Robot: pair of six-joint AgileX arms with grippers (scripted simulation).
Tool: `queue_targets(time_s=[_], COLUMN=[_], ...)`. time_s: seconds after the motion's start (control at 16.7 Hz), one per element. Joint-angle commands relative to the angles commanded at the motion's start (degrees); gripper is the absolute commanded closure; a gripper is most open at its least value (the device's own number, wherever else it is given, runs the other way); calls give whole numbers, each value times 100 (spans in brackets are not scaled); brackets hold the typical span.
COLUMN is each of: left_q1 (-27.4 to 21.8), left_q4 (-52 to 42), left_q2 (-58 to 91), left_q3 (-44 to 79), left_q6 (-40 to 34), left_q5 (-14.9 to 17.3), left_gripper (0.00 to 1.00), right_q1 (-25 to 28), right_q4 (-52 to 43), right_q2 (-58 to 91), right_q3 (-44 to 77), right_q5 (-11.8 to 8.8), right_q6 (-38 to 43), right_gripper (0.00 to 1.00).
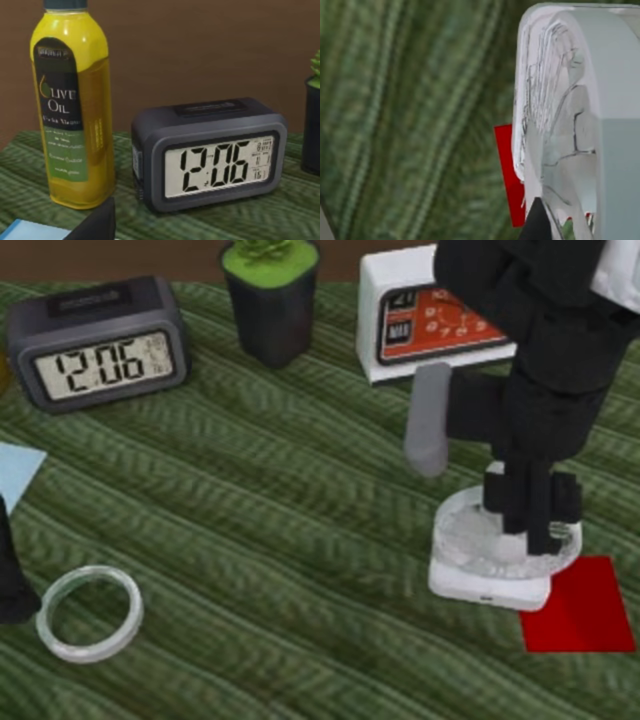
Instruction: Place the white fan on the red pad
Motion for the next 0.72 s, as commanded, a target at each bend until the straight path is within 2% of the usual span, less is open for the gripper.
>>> queue_targets(time_s=[0.18, 0.36, 0.54, 0.72], left_q1=[0, 0, 0, 0], left_q4=[0, 0, 0, 0], left_q2=[0, 0, 0, 0], left_q3=[0, 0, 0, 0], left_q6=[0, 0, 0, 0], left_q5=[0, 0, 0, 0], left_gripper=[0, 0, 0, 0], right_q1=[-630, -1145, -1402, -1413], right_q4=[134, 253, 309, 312], right_q2=[-567, -1036, -1268, -1278], right_q3=[-685, -1256, -1538, -1550], right_q5=[-14, -25, -31, -32], right_q6=[-1303, -2252, -2656, -2672], right_gripper=[100, 100, 100, 100])
